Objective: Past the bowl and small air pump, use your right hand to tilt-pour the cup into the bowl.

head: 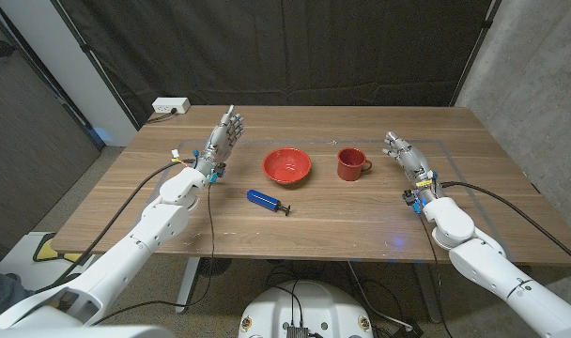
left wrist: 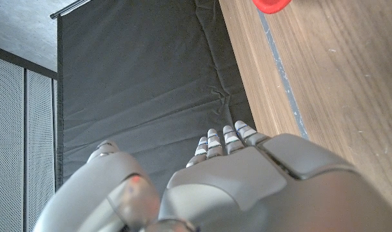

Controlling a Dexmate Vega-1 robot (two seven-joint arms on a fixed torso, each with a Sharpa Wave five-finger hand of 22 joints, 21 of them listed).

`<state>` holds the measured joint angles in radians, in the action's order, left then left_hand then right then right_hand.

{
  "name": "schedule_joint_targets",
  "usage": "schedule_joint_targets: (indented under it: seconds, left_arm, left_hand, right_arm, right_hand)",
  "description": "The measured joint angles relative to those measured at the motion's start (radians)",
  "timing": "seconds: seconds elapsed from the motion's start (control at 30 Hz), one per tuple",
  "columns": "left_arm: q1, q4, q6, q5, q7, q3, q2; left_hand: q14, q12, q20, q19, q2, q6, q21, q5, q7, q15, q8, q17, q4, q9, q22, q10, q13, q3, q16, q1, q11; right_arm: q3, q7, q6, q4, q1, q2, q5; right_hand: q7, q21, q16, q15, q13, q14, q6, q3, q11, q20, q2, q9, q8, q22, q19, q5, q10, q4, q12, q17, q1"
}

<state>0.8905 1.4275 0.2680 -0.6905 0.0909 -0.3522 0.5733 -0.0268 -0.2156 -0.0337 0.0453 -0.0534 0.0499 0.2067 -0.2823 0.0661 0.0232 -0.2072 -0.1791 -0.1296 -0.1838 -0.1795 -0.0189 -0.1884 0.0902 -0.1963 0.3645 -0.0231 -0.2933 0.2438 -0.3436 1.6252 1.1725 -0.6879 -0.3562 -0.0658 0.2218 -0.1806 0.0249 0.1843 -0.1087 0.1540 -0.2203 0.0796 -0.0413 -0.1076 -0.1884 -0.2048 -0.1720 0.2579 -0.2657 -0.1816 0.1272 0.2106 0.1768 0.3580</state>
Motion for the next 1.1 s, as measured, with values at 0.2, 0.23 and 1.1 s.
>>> schedule_joint_targets:
  seconds: [0.2,0.23,1.1]
  left_arm:
    - [0.008,0.008,0.000,-0.007,0.001,0.002,0.000]
    - [0.008,0.008,0.000,-0.007,0.001,0.002,0.000]
    - [0.017,0.031,-0.006,-0.012,-0.002,0.005,0.006]
  left_hand:
    - [0.004,0.000,0.000,0.000,0.000,-0.005,0.000,0.000,0.005,-0.004,0.000,0.000,0.000,0.000,0.000,-0.005,0.000,0.000,0.000,0.000,0.005]
    - [0.005,0.000,0.000,0.000,0.000,-0.006,0.000,0.000,0.005,-0.005,0.000,0.000,0.000,0.000,0.000,-0.005,0.000,0.000,0.000,0.000,0.005]
    - [0.011,0.000,0.005,0.005,0.007,-0.017,0.000,0.000,-0.003,-0.010,0.000,0.000,0.003,0.000,0.000,-0.018,0.000,-0.003,0.000,0.007,0.007]
  right_arm:
    - [-0.001,0.053,0.032,0.039,0.026,-0.018,0.082]
    - [-0.002,0.063,0.036,0.045,0.031,-0.019,0.096]
    - [-0.078,0.195,0.254,0.134,0.037,-0.044,0.376]
  right_hand:
    - [-0.006,-0.007,0.000,0.006,0.000,0.012,-0.026,0.001,0.002,0.002,-0.008,0.000,0.009,0.000,-0.013,-0.009,0.019,0.014,-0.004,0.000,0.026]
    - [-0.005,-0.011,0.000,0.003,0.000,0.014,-0.033,-0.001,0.002,0.002,-0.010,0.000,0.009,0.000,-0.013,-0.009,0.019,0.016,-0.004,0.000,0.028]
    - [-0.050,-0.038,0.012,0.036,0.000,0.161,-0.178,0.026,0.020,0.004,-0.034,-0.005,0.027,-0.003,-0.129,-0.056,0.190,0.014,-0.026,0.003,0.079]
